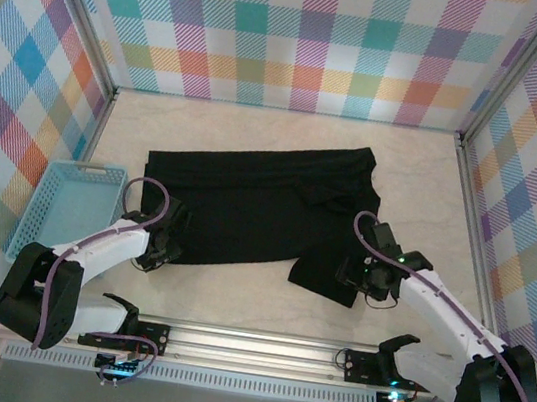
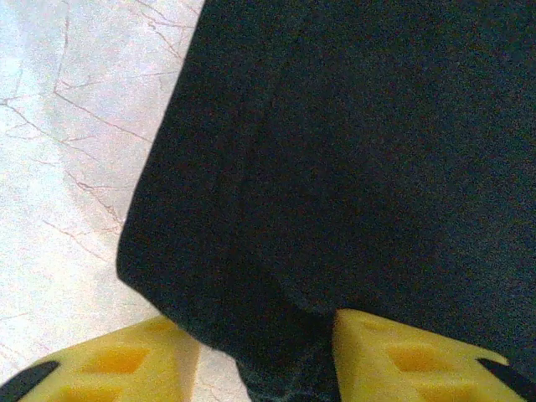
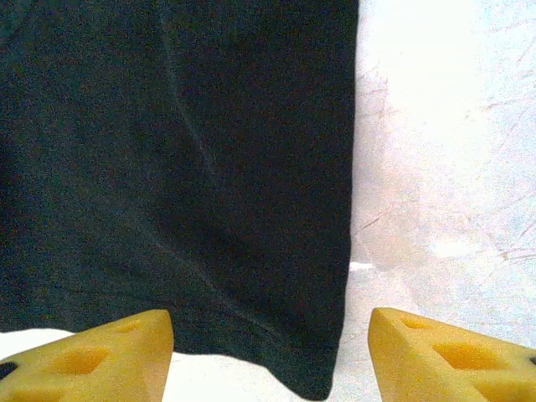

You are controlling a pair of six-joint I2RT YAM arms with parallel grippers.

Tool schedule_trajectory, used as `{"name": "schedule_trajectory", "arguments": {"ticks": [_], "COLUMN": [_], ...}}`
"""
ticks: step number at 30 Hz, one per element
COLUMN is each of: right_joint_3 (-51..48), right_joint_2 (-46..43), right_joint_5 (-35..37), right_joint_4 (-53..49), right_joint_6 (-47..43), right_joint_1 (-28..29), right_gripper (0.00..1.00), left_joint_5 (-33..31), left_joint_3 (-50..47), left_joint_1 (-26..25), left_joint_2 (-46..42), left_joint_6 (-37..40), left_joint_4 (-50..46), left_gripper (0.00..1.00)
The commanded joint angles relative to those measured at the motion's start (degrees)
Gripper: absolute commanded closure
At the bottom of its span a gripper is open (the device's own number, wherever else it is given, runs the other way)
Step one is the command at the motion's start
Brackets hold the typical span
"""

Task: Fold the inside-out t-shirt

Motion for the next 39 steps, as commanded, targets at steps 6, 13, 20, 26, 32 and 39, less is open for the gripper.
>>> {"name": "schedule_trajectory", "arguments": {"ticks": [6,13,20,26,32,39], "right_joint_3": [-2.1,-3.9,-2.3,3.1,5.9,7.3], "right_joint_2": [3.1,8.6,9.1,-0.6,-4.7,-6.1], "right_joint_5": [4.1,4.6,9.9,19.7,24.3,25.8], "right_joint_4": [-3.2,1.3,-0.6,-10.1,-15.0,-15.6], "right_joint_6": [9.6,13.7,13.0,10.9,10.7,10.2], "right_joint_1": [6.9,10.1,10.2,10.0,9.2,9.0], "right_gripper": [0.4,0.52,0.91,1.0,1.0,1.0], "left_joint_5": [0.8,1.1,1.9,1.6,-2.1,-6.5], "left_joint_3": [-1.9,-2.1,-2.0,0.5,1.9,0.8], "left_joint_1": [0.6,0.6,0.3,-4.7,-9.2,-7.2], "left_joint_2": [-0.3,-0.8,-0.6,-1.6,-5.2,-9.1], "left_joint_6": [0.1,0.4,1.0,-1.0,-5.6,-6.4], "left_joint_4": [0.2,0.8,1.0,-0.3,-5.4,-9.8], "left_gripper": [0.67,0.71,0.76,0.82,0.69,0.52]}}
